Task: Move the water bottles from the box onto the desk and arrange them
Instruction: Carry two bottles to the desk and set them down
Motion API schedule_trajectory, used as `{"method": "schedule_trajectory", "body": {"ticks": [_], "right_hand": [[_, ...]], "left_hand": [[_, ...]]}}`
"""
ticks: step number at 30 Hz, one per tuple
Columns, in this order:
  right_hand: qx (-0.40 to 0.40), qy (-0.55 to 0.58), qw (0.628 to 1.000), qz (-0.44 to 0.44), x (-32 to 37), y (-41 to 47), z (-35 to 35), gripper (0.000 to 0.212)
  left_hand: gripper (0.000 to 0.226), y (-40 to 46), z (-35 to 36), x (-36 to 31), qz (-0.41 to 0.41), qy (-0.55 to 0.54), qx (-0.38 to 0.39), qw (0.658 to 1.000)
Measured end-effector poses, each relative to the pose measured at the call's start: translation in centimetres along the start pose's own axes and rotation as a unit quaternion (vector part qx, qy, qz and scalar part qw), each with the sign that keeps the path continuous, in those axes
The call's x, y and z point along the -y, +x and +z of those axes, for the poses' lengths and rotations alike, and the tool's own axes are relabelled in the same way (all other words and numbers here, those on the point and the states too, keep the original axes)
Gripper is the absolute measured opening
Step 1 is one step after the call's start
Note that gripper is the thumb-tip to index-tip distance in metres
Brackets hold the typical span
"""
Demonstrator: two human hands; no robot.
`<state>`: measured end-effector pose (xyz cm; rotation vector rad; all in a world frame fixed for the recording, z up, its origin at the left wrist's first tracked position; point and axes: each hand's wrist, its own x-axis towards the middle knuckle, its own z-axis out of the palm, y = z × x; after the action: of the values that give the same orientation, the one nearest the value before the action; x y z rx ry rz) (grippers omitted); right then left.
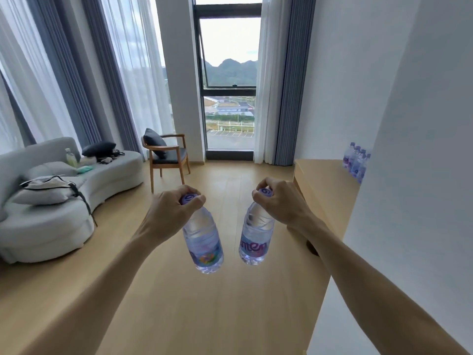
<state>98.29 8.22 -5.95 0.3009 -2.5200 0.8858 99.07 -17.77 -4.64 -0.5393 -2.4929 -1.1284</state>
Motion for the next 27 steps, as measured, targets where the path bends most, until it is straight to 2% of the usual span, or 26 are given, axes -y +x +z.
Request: {"method": "schedule_trajectory", "body": {"ticks": [10,15,27], "right_hand": [[-0.049,0.005,0.998,0.034,-9.0,14.7,2.1,0.016],[-0.053,-0.004,0.998,0.038,-15.8,22.0,3.2,0.012],[-0.061,-0.035,0.995,0.069,-32.0,38.7,3.0,0.017]], "left_hand": [[0.009,18.5,6.4,5.4,0.046,-0.019,0.024,0.998],[0.005,27.5,11.6,8.1,0.069,-0.019,0.023,0.997],[0.003,47.6,24.1,12.6,0.09,-0.032,0.032,0.995]]}}
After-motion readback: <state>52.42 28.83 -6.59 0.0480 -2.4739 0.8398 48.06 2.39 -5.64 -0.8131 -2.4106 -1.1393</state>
